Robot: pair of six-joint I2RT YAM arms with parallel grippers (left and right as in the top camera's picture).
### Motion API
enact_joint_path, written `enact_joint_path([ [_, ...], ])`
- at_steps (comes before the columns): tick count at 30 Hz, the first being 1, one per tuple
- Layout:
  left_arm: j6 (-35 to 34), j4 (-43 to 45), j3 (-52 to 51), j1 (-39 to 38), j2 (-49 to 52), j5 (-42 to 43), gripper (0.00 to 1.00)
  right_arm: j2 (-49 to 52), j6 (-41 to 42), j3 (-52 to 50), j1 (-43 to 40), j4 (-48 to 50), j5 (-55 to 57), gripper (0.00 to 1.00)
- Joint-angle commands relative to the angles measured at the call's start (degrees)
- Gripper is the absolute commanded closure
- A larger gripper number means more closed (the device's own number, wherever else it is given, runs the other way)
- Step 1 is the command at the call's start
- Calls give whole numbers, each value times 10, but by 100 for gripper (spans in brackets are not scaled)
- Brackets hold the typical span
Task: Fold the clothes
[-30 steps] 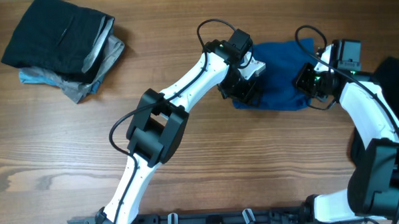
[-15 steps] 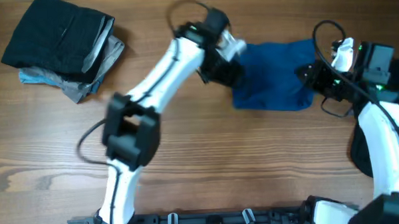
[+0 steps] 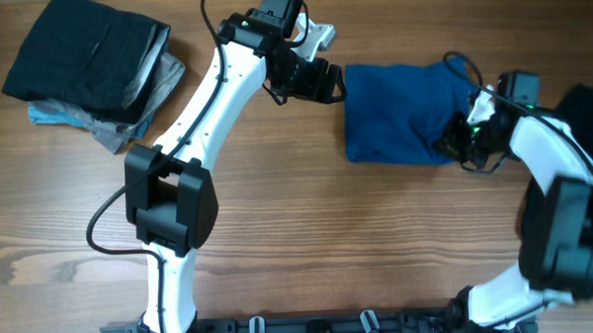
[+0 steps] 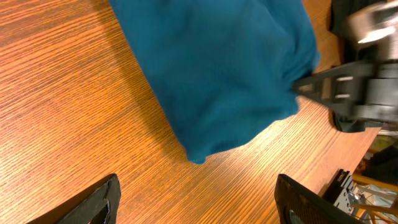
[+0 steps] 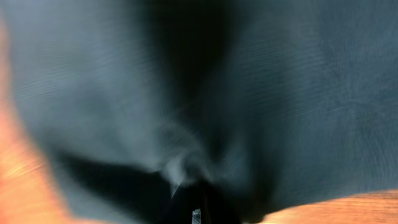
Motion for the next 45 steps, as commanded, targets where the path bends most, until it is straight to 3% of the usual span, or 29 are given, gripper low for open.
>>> enact_joint_path([
  [1, -3, 4, 0, -1, 9, 5, 19, 64, 30, -5, -1, 19, 43, 84],
  [2, -4, 6, 0, -1, 9, 5, 17, 62, 13, -3, -1, 26, 19, 71],
  [3, -4, 9, 0, -1, 9, 5, 13, 54, -3, 0, -2, 24, -3, 64],
  [7, -29, 24, -2, -1, 13, 5, 6, -31, -30, 17, -3, -26, -31, 54],
  [10, -68, 43, -3, -1, 30, 8, 0, -132, 14, 18, -3, -69, -9, 32],
  [12, -71, 58, -3, -3, 59, 54, 0, -188, 35, 18, -3, -77, 21, 32],
  [15, -78, 77, -3, -10, 104, 102, 0, -226, 28, 18, -3, -63, 32, 34],
  [17, -99, 90, -3, -15, 137, 109, 0, -221, 17, 15, -3, -42, 33, 49],
  [18, -101, 100, -3, -17, 152, 132, 0, -213, 15, 14, -3, -32, 34, 65],
  [19, -101, 107, -3, -19, 161, 145, 0, -205, 16, 14, -3, -26, 41, 75],
  [21, -118, 120, -3, -23, 179, 149, 0, -183, 16, 14, -3, -14, 43, 88],
  [23, -143, 133, -3, -30, 194, 155, 0, -128, 34, 14, -3, 2, 43, 95],
  [29, -162, 190, -3, -61, 200, 165, 0, 28, 79, 14, -3, 34, 40, 96],
  [31, -224, 225, -3, -72, 213, 163, 0, 63, 90, 14, -3, 33, 40, 95],
  [34, -389, 301, -3, -87, 247, 196, 0, 92, 89, 14, -3, 34, 29, 96],
  [36, -453, 373, -3, -101, 268, 236, 0, 92, 89, 14, -3, 34, 29, 96],
  [38, -466, 397, -3, -118, 275, 231, 0, 92, 89, 14, -2, 35, 24, 96],
  [40, -464, 401, -3, -128, 275, 213, 8, 92, 88, 14, -1, 35, 20, 96],
  [41, -459, 409, -3, -132, 275, 211, 17, 92, 89, 14, 0, 34, 20, 96],
  [43, -406, 408, -3, -141, 275, 208, 44, 92, 88, 14, 2, 35, 20, 96],
  [44, -361, 387, -3, -144, 275, 208, 71, 90, 82, 14, 2, 31, 16, 96],
  [45, -329, 371, -3, -143, 275, 208, 83, 85, 71, 15, 1, 25, 7, 96],
])
